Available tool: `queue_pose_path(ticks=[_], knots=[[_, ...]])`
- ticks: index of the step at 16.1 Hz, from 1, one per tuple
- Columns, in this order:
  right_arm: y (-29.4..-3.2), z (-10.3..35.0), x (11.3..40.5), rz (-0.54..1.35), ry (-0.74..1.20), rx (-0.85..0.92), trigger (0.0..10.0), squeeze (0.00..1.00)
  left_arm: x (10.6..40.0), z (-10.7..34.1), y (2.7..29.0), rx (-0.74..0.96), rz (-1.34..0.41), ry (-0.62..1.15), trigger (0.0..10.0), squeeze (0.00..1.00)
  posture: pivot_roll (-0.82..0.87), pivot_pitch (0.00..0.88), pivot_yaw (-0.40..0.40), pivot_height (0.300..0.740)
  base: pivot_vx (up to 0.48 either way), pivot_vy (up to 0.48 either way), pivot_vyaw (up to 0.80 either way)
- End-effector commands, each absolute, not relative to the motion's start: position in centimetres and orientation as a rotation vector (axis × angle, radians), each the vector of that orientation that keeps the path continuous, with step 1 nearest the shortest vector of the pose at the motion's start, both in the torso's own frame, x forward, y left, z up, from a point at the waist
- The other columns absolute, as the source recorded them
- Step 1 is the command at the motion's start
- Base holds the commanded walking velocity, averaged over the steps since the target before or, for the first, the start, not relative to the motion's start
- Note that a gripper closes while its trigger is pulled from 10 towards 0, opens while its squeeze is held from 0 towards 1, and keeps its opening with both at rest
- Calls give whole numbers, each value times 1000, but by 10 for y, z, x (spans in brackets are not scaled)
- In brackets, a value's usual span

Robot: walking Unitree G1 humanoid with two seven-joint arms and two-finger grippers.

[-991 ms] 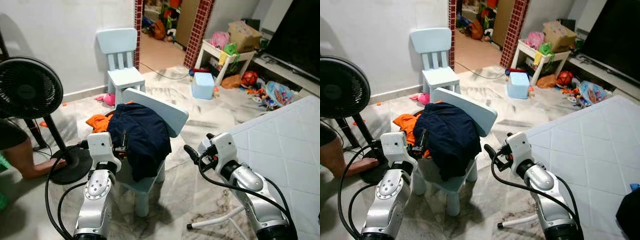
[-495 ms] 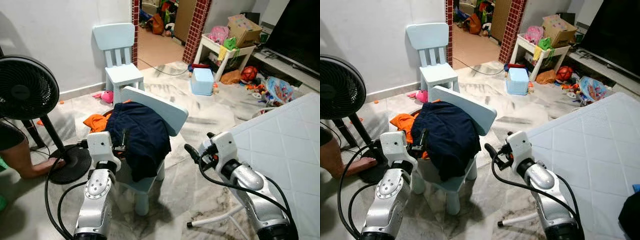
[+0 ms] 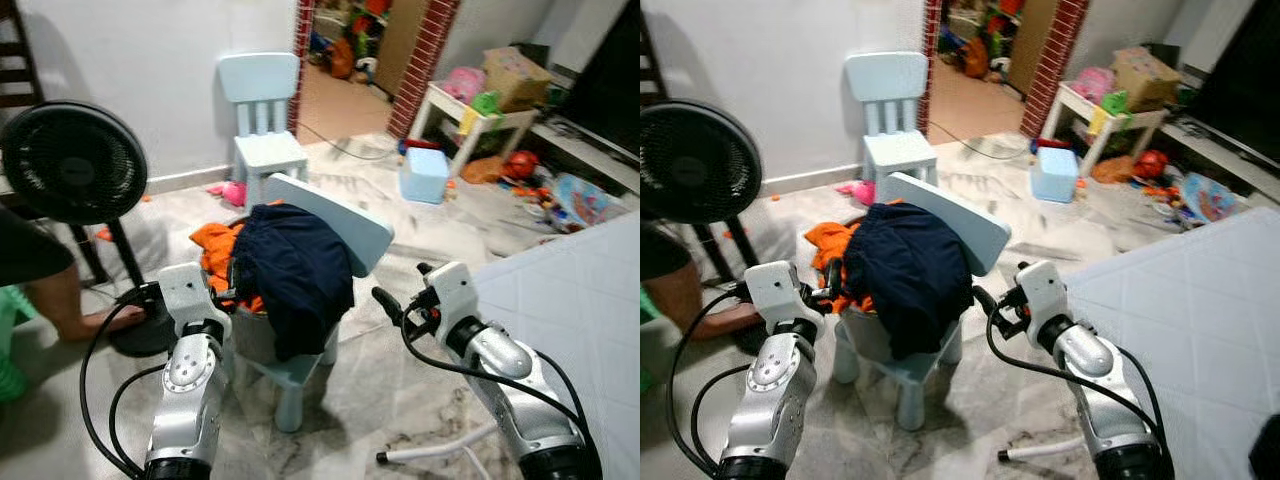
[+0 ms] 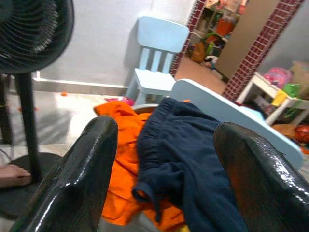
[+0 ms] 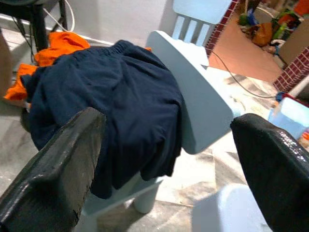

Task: Hang hanger

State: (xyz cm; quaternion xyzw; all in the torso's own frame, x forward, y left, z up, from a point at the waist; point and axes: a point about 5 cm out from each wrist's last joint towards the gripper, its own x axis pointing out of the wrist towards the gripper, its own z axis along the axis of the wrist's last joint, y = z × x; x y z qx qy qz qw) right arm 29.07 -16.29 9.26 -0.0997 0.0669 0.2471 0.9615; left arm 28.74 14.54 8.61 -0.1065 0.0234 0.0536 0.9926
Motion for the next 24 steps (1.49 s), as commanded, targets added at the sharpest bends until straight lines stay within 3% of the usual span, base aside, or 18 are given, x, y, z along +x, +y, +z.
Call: queue_pose_path(ticks=[1, 10, 15, 18, 24], knots=[[-171, 100, 293, 484, 123, -223, 10000, 0, 289, 86, 132, -264, 94, 55, 10000, 0, -110, 0, -156, 740, 0, 0, 0], [-226, 91, 267, 268, 225, -352, 10000, 0, 277, 88, 120, -334, 106, 81, 10000, 0, -132, 5, -207, 740, 0, 0, 0], [-247, 91, 246, 206, 282, -406, 10000, 0, 277, 93, 93, -403, 69, 98, 10000, 0, -181, 71, -241, 740, 0, 0, 0], [-250, 94, 243, 211, 293, -417, 10000, 0, 275, 95, 83, -418, 55, 103, 10000, 0, -190, 81, -257, 740, 0, 0, 0], [-236, 93, 252, 288, 303, -395, 10000, 0, 270, 92, 93, -413, 107, 109, 10000, 0, -152, 70, -288, 740, 0, 0, 0]])
